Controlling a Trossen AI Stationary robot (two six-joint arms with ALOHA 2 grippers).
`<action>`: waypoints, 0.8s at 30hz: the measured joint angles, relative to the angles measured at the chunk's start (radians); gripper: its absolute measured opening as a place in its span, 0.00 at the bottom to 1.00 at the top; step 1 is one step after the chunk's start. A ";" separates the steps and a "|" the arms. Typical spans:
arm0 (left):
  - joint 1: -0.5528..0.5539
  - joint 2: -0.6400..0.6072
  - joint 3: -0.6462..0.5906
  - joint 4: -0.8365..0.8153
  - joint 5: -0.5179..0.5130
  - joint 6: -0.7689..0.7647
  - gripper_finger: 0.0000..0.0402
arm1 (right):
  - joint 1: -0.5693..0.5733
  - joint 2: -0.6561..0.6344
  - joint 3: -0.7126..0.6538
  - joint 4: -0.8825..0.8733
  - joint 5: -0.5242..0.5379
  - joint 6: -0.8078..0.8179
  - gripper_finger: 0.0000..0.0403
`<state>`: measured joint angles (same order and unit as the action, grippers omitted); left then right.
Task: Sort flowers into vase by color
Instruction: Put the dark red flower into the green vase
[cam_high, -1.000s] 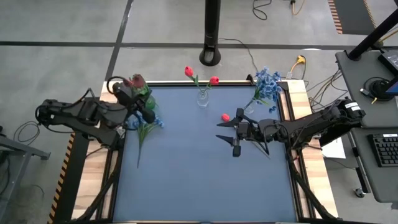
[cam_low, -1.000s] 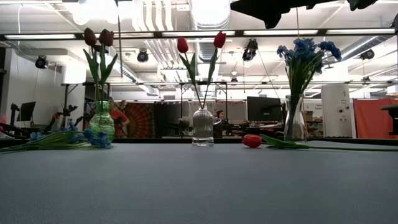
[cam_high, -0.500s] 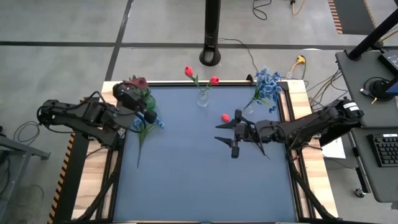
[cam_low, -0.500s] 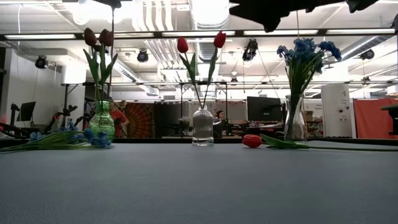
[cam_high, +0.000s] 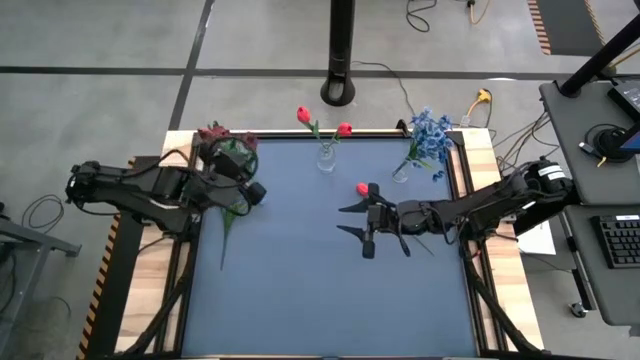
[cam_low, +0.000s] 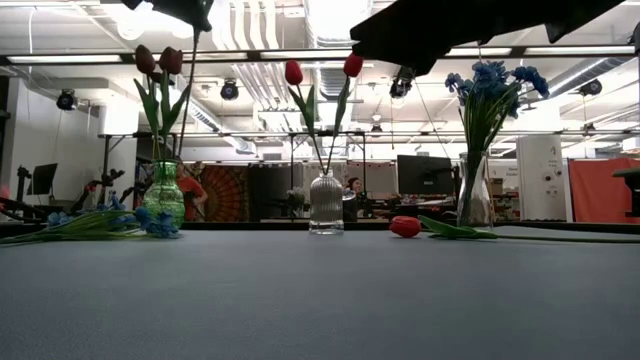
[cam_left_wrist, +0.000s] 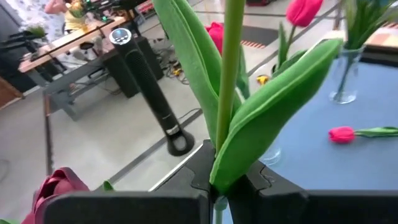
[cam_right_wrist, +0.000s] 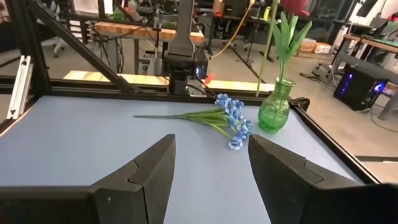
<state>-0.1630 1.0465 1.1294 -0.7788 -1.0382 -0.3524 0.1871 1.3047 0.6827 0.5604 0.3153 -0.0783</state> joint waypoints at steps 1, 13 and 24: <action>0.010 0.006 0.000 0.000 0.000 0.004 0.02 | 0.000 -0.003 0.000 -0.001 0.000 -0.001 0.49; 0.105 0.019 0.000 0.001 -0.102 0.125 0.02 | 0.000 -0.009 0.000 -0.001 0.000 -0.011 0.49; 0.182 0.019 0.000 0.042 -0.106 0.177 0.02 | 0.000 -0.009 0.000 -0.001 0.000 -0.012 0.49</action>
<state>0.0189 1.0653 1.1290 -0.7369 -1.1445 -0.1757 0.1867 1.2961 0.6827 0.5594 0.3157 -0.0902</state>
